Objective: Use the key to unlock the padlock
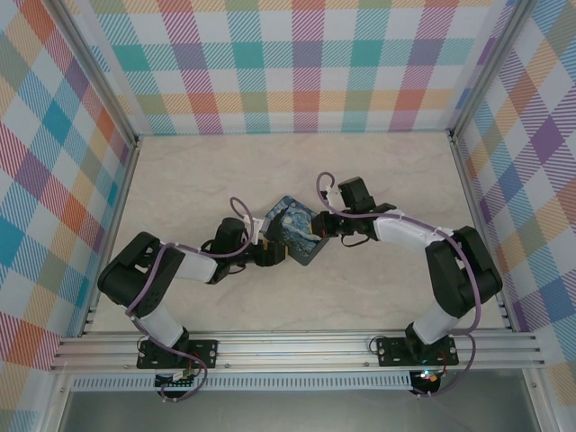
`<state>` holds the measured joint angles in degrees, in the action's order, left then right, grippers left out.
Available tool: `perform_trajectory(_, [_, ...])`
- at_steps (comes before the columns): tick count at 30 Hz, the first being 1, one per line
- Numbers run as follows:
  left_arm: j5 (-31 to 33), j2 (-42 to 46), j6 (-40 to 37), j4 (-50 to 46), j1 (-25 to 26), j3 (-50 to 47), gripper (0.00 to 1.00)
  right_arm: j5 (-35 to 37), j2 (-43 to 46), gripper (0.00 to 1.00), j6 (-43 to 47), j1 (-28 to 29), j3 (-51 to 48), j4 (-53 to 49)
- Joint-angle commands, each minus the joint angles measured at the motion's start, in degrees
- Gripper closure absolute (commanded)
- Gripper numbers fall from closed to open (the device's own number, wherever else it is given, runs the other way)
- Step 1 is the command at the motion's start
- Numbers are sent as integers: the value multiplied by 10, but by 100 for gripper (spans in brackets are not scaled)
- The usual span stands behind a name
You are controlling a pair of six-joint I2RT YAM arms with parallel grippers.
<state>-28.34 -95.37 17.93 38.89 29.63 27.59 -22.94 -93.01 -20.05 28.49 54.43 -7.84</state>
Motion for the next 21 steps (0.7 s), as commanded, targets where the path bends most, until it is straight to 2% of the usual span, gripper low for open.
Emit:
perform_trajectory(1, [17,-18,-24,32,17,-9,35,9,-10,96,12,-3,9,-21])
perform_trajectory(15, [22,-56,-34,35,30,2,47,11,-2,96,15,-3,1,-18])
perform_trajectory(21, [17,-78,-32,37,37,9,48,16,-1,96,17,-3,-1,-23])
